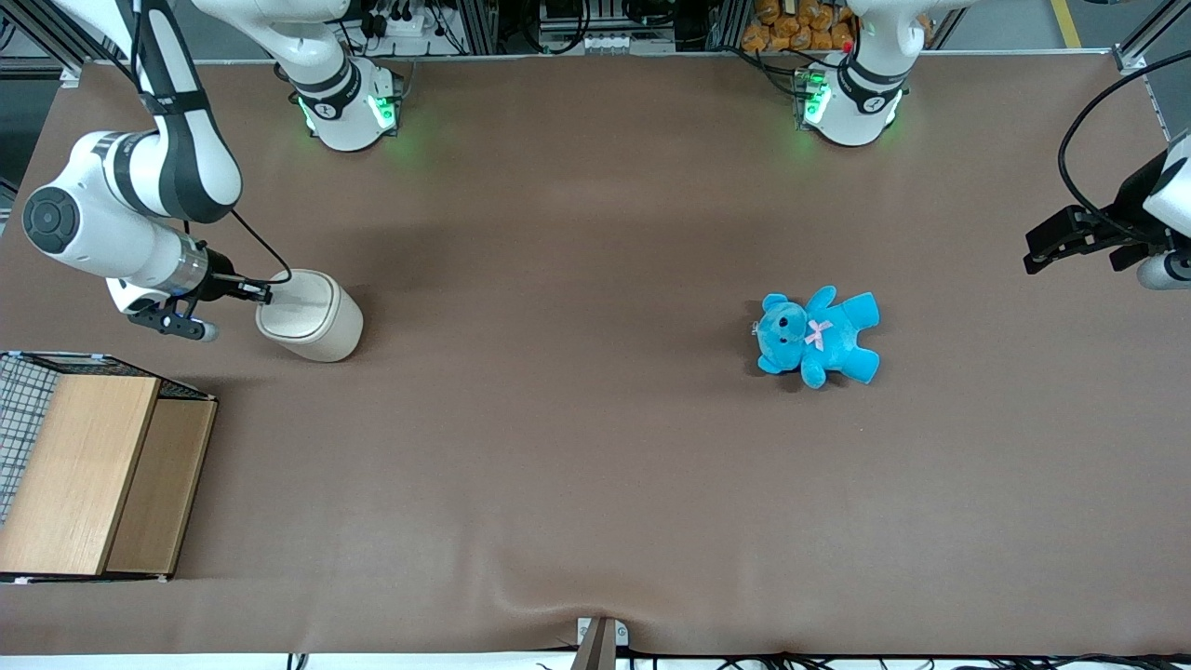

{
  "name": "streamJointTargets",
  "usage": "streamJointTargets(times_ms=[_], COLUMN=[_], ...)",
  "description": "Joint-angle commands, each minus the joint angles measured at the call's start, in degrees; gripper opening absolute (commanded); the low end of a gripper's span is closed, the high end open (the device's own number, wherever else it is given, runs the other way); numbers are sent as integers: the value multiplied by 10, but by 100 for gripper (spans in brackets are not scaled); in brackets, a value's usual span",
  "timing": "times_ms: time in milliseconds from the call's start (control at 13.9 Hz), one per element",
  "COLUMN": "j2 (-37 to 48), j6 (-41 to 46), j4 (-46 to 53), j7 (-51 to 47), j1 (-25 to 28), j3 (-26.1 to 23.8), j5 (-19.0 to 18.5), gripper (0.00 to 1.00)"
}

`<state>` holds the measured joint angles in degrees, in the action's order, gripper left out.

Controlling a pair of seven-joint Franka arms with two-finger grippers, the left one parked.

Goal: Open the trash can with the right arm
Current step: 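Push the lid edge down with the right gripper to tilt it open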

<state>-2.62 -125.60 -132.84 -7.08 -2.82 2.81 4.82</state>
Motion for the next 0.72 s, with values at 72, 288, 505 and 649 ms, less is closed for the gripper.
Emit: streamJointTargets(times_ms=[72,288,505,649], j2=[-10,-12,-6,-5], j6=[-25,-45,-7,39], j4=[-8,-18,-7,25], j7=[-5,-5,-7,-8], j1=[0,1,1,1], j3=[-2,-2,-3,-3], j5=[7,7,7,7], gripper=[0,0,0,0])
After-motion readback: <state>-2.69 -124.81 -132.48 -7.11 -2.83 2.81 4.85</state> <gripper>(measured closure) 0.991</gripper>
